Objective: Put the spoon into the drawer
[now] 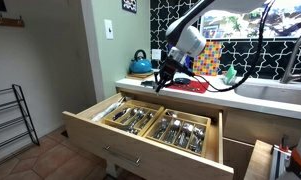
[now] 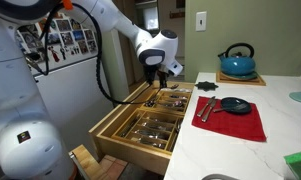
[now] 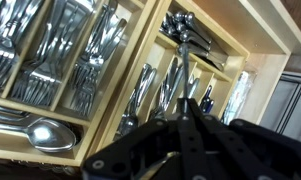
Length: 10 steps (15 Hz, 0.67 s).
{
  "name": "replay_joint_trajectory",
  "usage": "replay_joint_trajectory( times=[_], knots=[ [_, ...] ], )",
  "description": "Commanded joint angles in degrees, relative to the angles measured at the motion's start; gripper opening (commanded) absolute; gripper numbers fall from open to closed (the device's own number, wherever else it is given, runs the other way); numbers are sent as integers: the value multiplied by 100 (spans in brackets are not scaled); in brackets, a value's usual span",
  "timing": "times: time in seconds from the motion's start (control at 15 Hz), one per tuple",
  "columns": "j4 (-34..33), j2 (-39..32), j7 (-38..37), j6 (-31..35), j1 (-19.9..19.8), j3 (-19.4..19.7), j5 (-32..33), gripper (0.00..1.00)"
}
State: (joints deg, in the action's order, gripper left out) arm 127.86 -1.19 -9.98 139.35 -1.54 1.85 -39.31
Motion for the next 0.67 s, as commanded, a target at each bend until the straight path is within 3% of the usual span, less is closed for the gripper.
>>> replay_joint_trajectory(
  times=[0.0, 0.33, 0.6],
  knots=[
    [-293, -717, -269, 871, 133, -190, -800, 1],
    [-688, -1607, -59, 2325, 288, -632, -2001, 1],
    [-1150, -2203, 532, 2737, 101, -1046, -2930, 1]
  ],
)
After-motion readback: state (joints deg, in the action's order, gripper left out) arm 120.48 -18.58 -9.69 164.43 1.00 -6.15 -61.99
